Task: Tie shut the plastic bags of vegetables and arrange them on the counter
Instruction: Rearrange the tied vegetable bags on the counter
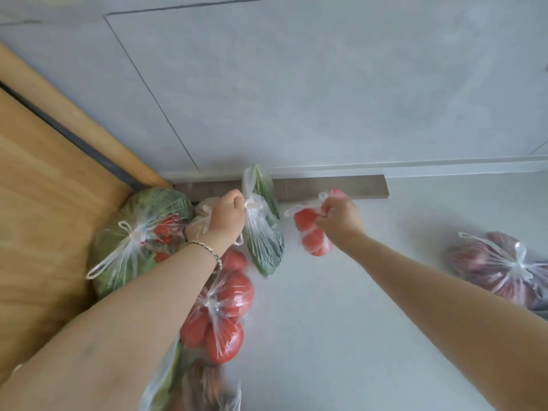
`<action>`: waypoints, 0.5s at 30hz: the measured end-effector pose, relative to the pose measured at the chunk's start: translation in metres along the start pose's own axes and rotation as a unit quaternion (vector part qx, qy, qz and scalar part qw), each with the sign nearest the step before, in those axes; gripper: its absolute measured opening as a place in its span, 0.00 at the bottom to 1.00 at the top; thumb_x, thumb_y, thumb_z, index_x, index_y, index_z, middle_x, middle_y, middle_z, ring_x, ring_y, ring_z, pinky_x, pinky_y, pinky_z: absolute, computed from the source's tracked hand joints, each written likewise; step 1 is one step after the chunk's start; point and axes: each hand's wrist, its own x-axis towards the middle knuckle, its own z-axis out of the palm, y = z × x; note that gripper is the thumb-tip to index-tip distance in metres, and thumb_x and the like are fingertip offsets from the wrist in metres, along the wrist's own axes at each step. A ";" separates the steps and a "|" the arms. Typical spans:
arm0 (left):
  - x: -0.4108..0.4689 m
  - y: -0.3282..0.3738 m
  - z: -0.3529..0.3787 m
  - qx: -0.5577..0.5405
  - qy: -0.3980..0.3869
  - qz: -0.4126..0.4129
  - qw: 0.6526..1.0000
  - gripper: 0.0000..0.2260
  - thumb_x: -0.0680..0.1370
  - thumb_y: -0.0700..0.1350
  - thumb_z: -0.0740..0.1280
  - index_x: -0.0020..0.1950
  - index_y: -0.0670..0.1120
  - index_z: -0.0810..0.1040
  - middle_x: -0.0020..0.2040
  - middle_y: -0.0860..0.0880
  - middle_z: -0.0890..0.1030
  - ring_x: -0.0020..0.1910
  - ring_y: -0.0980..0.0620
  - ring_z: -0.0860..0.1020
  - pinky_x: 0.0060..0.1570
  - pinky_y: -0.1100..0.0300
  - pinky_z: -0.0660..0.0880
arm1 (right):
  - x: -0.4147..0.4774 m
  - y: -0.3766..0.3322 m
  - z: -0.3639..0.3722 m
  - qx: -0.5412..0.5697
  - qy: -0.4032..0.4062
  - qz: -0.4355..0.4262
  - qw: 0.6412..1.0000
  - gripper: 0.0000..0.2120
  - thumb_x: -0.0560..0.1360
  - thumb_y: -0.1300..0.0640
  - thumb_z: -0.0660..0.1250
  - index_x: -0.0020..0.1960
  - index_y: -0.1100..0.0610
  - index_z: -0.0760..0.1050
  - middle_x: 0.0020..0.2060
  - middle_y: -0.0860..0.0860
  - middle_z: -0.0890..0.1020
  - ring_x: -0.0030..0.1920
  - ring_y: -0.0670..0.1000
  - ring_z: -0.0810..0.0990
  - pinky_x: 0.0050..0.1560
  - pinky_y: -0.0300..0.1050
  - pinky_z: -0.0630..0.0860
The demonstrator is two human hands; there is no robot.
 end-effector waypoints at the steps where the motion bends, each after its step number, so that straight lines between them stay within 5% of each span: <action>1: 0.003 -0.006 0.000 0.012 -0.006 -0.007 1.000 0.17 0.80 0.38 0.50 0.31 0.47 0.63 0.28 0.48 0.64 0.27 0.53 0.63 0.24 0.66 0.60 | 0.005 -0.006 0.007 -0.010 -0.009 -0.010 1.000 0.15 0.69 0.67 0.63 0.29 0.52 0.66 0.54 0.55 0.78 0.39 0.50 0.72 0.30 0.34 0.62; 4: 0.019 -0.021 0.003 0.024 -0.032 -0.022 0.999 0.15 0.80 0.38 0.50 0.33 0.46 0.64 0.31 0.44 0.67 0.30 0.48 0.66 0.32 0.58 0.63 | 0.019 -0.018 0.025 -0.038 -0.021 -0.020 0.999 0.14 0.69 0.68 0.62 0.30 0.54 0.66 0.54 0.56 0.75 0.40 0.50 0.70 0.35 0.34 0.66; 7: 0.022 -0.023 0.001 0.074 -0.065 -0.013 0.995 0.09 0.79 0.38 0.52 0.42 0.43 0.69 0.34 0.45 0.70 0.36 0.47 0.69 0.33 0.56 0.61 | 0.023 -0.025 0.038 -0.068 -0.067 -0.039 0.995 0.05 0.71 0.67 0.62 0.42 0.60 0.75 0.52 0.55 0.71 0.44 0.51 0.71 0.43 0.39 0.69; 10: 0.015 -0.013 0.004 0.165 -0.055 0.052 0.983 0.08 0.76 0.35 0.58 0.53 0.38 0.72 0.50 0.39 0.74 0.48 0.40 0.73 0.46 0.51 0.70 | 0.019 -0.027 0.042 -0.052 -0.103 -0.061 0.991 0.08 0.73 0.64 0.62 0.51 0.61 0.77 0.50 0.54 0.70 0.50 0.56 0.74 0.46 0.41 0.68; 12: 0.006 -0.001 0.015 0.233 -0.039 0.111 0.965 0.13 0.73 0.35 0.61 0.57 0.37 0.72 0.59 0.37 0.72 0.58 0.38 0.71 0.58 0.48 0.67 | 0.012 -0.026 0.033 -0.014 -0.108 -0.074 0.991 0.10 0.74 0.62 0.62 0.53 0.58 0.78 0.55 0.54 0.73 0.54 0.56 0.76 0.52 0.42 0.72; 15: -0.011 0.027 0.036 0.253 -0.066 0.178 0.949 0.16 0.73 0.38 0.63 0.61 0.40 0.72 0.63 0.38 0.70 0.62 0.39 0.68 0.62 0.48 0.64 | -0.004 -0.010 -0.001 0.019 -0.070 -0.101 0.992 0.10 0.73 0.63 0.64 0.53 0.58 0.79 0.59 0.55 0.73 0.55 0.55 0.76 0.58 0.44 0.72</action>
